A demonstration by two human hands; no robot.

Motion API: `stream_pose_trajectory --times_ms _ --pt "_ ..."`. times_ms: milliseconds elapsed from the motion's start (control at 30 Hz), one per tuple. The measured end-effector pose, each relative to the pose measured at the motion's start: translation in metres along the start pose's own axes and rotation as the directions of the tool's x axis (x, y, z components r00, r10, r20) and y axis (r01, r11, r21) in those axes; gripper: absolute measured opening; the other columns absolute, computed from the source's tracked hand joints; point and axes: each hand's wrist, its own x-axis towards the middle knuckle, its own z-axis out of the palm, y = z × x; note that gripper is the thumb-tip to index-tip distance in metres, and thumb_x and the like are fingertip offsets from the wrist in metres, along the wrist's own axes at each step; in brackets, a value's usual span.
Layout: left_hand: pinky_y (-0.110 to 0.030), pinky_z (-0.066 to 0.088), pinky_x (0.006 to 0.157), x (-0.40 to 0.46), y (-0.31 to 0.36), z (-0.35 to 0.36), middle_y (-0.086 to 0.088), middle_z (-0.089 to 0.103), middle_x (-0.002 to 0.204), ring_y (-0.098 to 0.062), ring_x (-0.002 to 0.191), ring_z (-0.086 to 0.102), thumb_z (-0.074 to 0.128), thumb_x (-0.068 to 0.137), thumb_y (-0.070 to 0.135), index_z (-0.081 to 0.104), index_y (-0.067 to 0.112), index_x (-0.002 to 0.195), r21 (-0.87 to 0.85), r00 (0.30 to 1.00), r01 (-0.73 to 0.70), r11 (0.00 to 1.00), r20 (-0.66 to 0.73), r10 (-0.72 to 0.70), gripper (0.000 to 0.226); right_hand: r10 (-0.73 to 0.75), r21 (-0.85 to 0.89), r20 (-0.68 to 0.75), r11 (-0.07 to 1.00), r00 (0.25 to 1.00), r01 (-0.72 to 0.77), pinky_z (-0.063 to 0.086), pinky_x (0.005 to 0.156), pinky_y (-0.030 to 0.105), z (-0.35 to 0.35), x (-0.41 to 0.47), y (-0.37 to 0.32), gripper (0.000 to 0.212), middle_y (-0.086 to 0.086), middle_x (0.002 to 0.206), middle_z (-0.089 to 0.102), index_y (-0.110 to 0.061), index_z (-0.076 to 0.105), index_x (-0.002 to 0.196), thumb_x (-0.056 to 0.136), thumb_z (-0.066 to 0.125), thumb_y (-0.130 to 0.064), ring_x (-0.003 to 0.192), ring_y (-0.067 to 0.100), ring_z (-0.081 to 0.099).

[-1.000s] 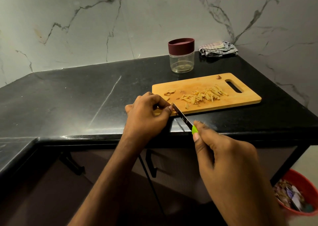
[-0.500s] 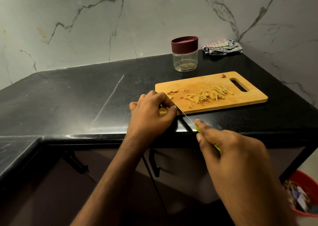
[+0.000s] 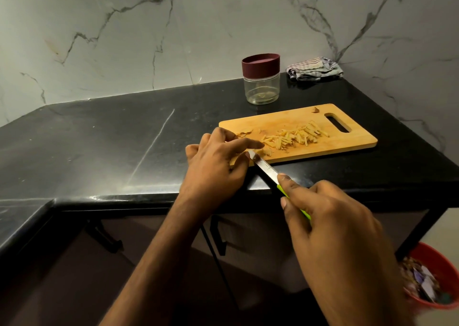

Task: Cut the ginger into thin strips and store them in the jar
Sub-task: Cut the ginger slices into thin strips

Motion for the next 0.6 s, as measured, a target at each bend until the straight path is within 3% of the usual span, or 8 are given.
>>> stream_pose_trajectory --times_ms 100,167,300,367,600 --pt "-0.032 0.021 0.091 -0.0008 -0.0001 -0.0002 0.017 0.046 0.110 -0.002 0.108 0.041 0.058 0.097 0.036 0.052 0.051 0.130 -0.035 0.999 0.030 0.999 -0.037 -0.031 0.037 -0.003 0.018 -0.011 1.000 1.000 0.004 0.014 0.044 0.007 -0.0031 -0.0017 0.0002 0.043 -0.012 0.064 0.042 -0.029 0.064 0.121 0.079 0.068 -0.029 0.049 -0.002 0.035" --pt "-0.033 0.024 0.091 -0.0020 -0.0009 0.0008 0.018 0.050 0.106 -0.001 0.104 0.045 0.063 0.093 0.035 0.053 0.044 0.121 -0.096 0.994 0.065 0.993 -0.084 -0.073 0.031 -0.017 0.052 -0.038 0.998 0.999 0.019 0.016 0.044 0.007 -0.0040 -0.0014 0.0000 0.040 -0.012 0.064 0.044 -0.027 0.063 0.123 0.083 0.063 -0.029 0.047 -0.001 0.036" --pt "-0.032 0.020 0.087 -0.0025 -0.0016 0.0004 0.018 0.053 0.101 -0.002 0.102 0.044 0.066 0.092 0.034 0.056 0.041 0.101 -0.135 0.983 0.130 0.982 -0.108 -0.145 0.015 -0.052 0.133 -0.104 0.989 0.993 0.066 0.045 0.039 0.021 -0.0004 -0.0001 -0.0009 0.038 -0.010 0.063 0.059 -0.019 0.064 0.123 0.089 0.054 -0.031 0.050 0.003 0.051" --pt "-0.030 0.016 0.086 -0.0014 -0.0017 -0.0008 0.018 0.050 0.100 -0.004 0.105 0.041 0.065 0.093 0.036 0.058 0.041 0.096 -0.116 0.979 0.170 0.979 -0.091 -0.181 0.010 -0.061 0.155 -0.127 0.985 0.990 0.080 0.051 0.042 0.025 0.0027 0.0007 -0.0019 0.038 -0.009 0.063 0.062 -0.016 0.065 0.122 0.089 0.053 -0.031 0.051 0.003 0.054" --pt "-0.031 0.016 0.088 0.0001 -0.0010 -0.0039 0.015 0.053 0.108 -0.007 0.111 0.042 0.068 0.090 0.042 0.062 0.041 0.083 -0.150 0.970 0.226 0.962 -0.053 -0.236 0.010 -0.080 0.168 -0.104 0.981 0.991 0.096 0.044 0.039 0.017 0.0057 0.0002 -0.0057 0.036 -0.012 0.058 0.056 -0.014 0.068 0.118 0.088 0.054 -0.028 0.046 0.001 0.048"
